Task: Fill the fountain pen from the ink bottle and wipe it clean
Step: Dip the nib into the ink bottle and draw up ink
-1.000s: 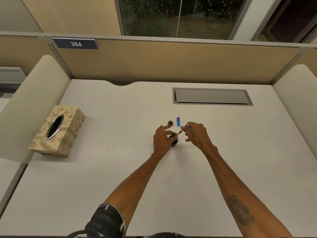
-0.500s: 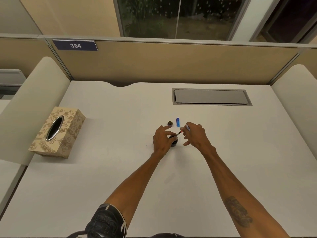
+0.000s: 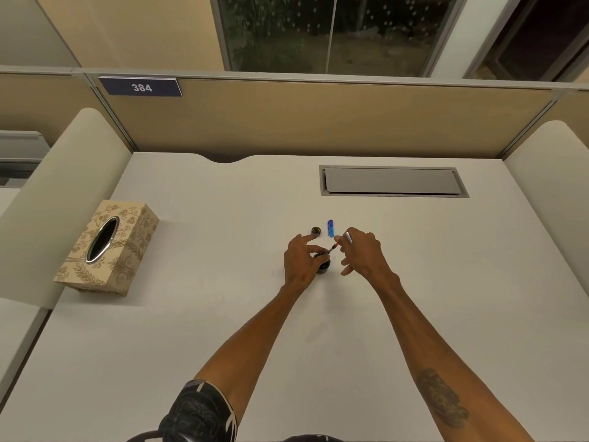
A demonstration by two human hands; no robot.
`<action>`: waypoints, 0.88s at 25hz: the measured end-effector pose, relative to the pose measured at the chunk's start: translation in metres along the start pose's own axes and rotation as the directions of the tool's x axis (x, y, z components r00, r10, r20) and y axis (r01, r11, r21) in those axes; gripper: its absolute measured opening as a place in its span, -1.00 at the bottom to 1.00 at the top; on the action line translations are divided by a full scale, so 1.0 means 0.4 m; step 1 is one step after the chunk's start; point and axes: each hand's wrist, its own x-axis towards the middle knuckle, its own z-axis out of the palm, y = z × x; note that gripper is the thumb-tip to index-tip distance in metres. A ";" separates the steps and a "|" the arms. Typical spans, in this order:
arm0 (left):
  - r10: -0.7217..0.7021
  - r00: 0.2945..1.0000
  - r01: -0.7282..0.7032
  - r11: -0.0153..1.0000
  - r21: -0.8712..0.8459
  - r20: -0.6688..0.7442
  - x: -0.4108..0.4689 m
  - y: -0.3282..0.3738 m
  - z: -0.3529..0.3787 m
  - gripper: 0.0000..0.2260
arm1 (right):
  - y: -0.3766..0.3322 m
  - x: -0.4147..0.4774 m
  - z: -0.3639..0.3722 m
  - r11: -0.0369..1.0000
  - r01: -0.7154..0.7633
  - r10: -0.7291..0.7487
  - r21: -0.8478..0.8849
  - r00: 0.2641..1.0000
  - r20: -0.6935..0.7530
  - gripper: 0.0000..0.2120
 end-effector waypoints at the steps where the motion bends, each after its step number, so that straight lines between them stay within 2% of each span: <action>1: -0.001 1.000 0.001 1.000 -0.001 0.002 0.000 0.000 -0.001 -0.80 | 0.000 0.001 -0.003 1.000 0.006 -0.006 0.010 1.000 0.021 -0.74; 3: 0.001 1.000 -0.001 1.000 0.009 0.002 0.000 0.000 -0.001 -0.80 | 0.004 0.008 -0.002 0.996 0.034 -0.028 -0.083 0.997 0.073 -0.66; 5: 0.012 1.000 -0.012 1.000 0.019 0.001 0.002 -0.001 0.001 -0.81 | 0.002 0.011 0.005 0.988 0.033 -0.024 -0.152 0.998 0.061 -0.66; 10: 0.024 1.000 -0.024 1.000 0.016 -0.003 0.002 -0.007 0.001 -0.83 | 0.001 0.004 0.001 1.000 -0.009 0.009 -0.013 1.000 -0.018 -0.68; 14: 0.027 1.000 -0.027 0.999 0.025 -0.004 0.003 -0.009 0.004 -0.84 | 0.011 0.006 -0.004 0.997 0.038 -0.037 -0.062 0.999 0.023 -0.81; 18: 0.014 1.000 -0.014 0.999 0.040 0.000 0.002 -0.006 0.004 -0.84 | 0.003 0.003 0.003 1.000 -0.008 0.007 -0.026 1.000 -0.017 -0.68; 22: 0.010 1.000 -0.011 0.999 0.052 0.006 0.003 -0.003 0.003 -0.83 | 0.006 0.010 -0.010 0.994 0.039 -0.035 -0.101 0.998 0.044 -0.70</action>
